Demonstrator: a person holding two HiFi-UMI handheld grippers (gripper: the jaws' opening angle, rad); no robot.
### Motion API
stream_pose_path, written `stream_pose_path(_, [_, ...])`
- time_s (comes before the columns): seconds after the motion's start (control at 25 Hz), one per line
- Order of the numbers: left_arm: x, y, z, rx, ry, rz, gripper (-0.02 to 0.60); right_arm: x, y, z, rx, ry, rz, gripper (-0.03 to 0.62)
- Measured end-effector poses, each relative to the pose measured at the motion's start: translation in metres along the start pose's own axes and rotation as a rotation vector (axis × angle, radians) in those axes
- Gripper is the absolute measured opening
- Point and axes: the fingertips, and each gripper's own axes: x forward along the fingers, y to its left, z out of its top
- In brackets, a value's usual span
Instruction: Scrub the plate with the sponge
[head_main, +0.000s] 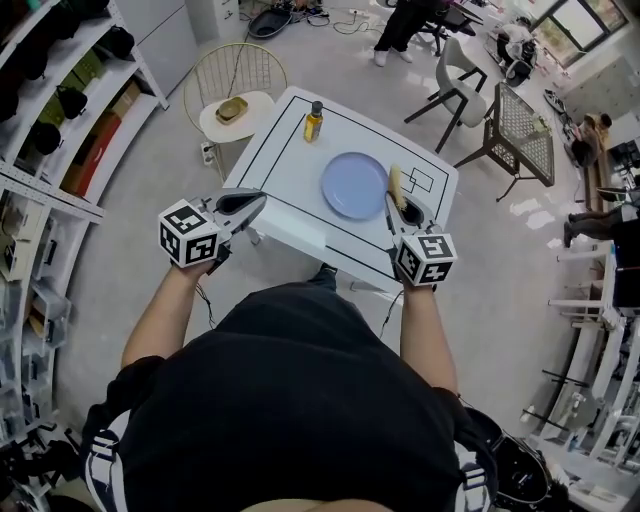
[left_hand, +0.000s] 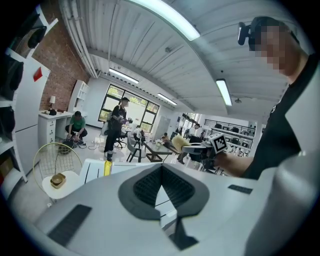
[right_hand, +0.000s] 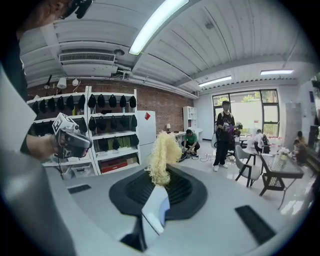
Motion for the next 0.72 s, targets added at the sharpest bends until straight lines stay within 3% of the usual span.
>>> stream_pose_path(0.24, [0.021, 0.016, 0.011, 0.010, 0.004, 0.008, 0.006, 0.022, -0.015, -0.001, -0.004, 0.007, 0.027, 0.044])
stream_pose_path(0.72, [0.070, 0.044, 0.010, -0.050, 0.031, 0.034, 0.005, 0.074, -0.051, -0.016, -0.001, 0.079, 0.101, 0.044])
